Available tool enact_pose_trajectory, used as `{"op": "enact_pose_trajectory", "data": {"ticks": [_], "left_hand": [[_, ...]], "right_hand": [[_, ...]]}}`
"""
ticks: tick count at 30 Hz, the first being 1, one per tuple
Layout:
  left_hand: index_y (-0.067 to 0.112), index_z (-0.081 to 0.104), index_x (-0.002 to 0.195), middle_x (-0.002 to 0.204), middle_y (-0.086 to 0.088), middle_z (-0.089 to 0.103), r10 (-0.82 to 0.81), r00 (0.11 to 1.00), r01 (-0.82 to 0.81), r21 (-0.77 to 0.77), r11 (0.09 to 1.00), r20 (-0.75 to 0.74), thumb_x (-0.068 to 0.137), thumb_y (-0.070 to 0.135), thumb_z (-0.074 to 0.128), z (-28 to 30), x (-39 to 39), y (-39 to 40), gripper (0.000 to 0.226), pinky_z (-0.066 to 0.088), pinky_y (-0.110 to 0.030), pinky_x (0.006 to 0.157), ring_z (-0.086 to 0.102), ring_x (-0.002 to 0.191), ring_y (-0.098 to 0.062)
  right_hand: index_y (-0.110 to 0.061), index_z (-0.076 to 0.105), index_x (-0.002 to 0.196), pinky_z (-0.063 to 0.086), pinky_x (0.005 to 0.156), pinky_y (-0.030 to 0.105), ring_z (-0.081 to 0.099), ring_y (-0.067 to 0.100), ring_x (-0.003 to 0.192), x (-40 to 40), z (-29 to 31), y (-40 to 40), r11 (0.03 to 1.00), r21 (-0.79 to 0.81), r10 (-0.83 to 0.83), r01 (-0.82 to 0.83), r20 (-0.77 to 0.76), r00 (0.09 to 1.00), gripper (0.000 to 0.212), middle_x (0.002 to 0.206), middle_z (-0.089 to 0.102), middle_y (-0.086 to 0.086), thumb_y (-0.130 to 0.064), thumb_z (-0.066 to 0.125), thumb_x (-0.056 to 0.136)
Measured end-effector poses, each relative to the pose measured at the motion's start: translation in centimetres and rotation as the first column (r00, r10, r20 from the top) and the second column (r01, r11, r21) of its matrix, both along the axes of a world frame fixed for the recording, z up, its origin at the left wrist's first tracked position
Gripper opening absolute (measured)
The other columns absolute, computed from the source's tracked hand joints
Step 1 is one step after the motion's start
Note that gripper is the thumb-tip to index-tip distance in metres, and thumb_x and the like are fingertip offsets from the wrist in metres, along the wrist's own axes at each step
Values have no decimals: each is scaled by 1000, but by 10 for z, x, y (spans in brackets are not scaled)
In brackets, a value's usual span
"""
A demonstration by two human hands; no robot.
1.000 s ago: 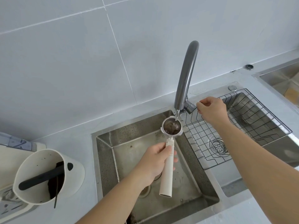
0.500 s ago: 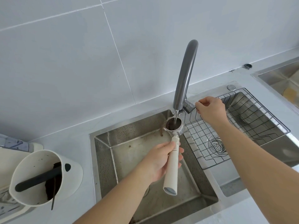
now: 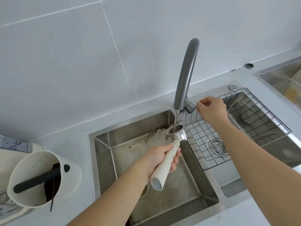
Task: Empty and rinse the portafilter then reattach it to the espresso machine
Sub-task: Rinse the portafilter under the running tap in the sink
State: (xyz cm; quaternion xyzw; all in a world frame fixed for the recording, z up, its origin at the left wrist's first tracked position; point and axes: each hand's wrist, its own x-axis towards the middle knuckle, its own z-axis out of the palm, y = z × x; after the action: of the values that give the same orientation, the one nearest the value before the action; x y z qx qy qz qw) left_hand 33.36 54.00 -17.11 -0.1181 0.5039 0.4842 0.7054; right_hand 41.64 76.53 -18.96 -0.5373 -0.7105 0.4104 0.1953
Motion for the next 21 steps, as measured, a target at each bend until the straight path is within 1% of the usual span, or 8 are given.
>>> {"op": "enact_pose_trajectory", "data": {"ticks": [2,6,10,14,16,18,20,21], "left_hand": [[-1,61,110,73,-7,66,-49,998,48,-9,999,-49,98,23,52,1,-2,-2,28,46,-21,40,55,51,-13],[-2,64,111,75,-9,69,-159,953,147,-67,987,-257,93,21,62,-2,-6,-8,30,49,-26,46,59,55,-16],[6,65,111,81,-6,71,-291,827,252,-145,957,-481,92,28,61,-5,-7,-12,29,51,-26,50,63,57,-13],[15,66,109,89,-3,72,-360,695,309,-194,931,-623,95,32,54,-9,-10,-17,25,52,-27,54,65,64,-14],[16,66,109,95,-6,72,-376,625,331,-204,921,-684,97,30,51,-11,-13,-21,24,51,-27,55,64,65,-14],[12,67,106,97,-12,73,-373,564,340,-205,918,-736,97,29,49,-13,-16,-25,27,50,-28,58,63,64,-13],[12,67,105,93,-10,72,-342,535,330,-181,926,-773,97,29,48,-14,-17,-28,27,49,-29,59,62,59,-8],[14,67,106,94,-11,71,-317,531,320,-161,934,-786,98,29,48,-16,-17,-28,26,50,-31,61,63,60,-7]], "right_hand": [[-14,73,99,53,63,28,69,20,76,0,-1,0,1000,2,1,-1,-1,1000,19,87,76,3,-27,62,90],[-15,73,97,55,64,31,65,19,71,0,-1,0,1000,-1,-7,7,-4,1000,19,86,76,3,-28,62,89],[-15,72,96,50,59,26,68,20,75,-1,-1,0,1000,-9,-9,9,-3,1000,18,86,76,3,-28,62,89],[-15,73,97,48,60,25,65,18,71,0,-2,0,1000,-10,-7,7,-4,1000,18,87,76,3,-28,62,89],[-15,73,97,49,63,26,67,19,75,0,-2,0,1000,-4,-8,8,-9,1000,18,87,76,3,-28,63,89],[-15,72,97,50,64,27,69,20,78,0,-2,0,1000,-1,-8,8,-12,1000,18,87,76,3,-28,63,89],[-14,72,97,48,61,24,67,19,76,0,-2,-1,1000,-1,-6,6,-13,1000,19,87,76,4,-28,63,90],[-15,72,97,48,61,24,68,19,77,0,-2,-1,1000,-1,-6,6,-13,1000,18,87,76,3,-28,63,90]]}}
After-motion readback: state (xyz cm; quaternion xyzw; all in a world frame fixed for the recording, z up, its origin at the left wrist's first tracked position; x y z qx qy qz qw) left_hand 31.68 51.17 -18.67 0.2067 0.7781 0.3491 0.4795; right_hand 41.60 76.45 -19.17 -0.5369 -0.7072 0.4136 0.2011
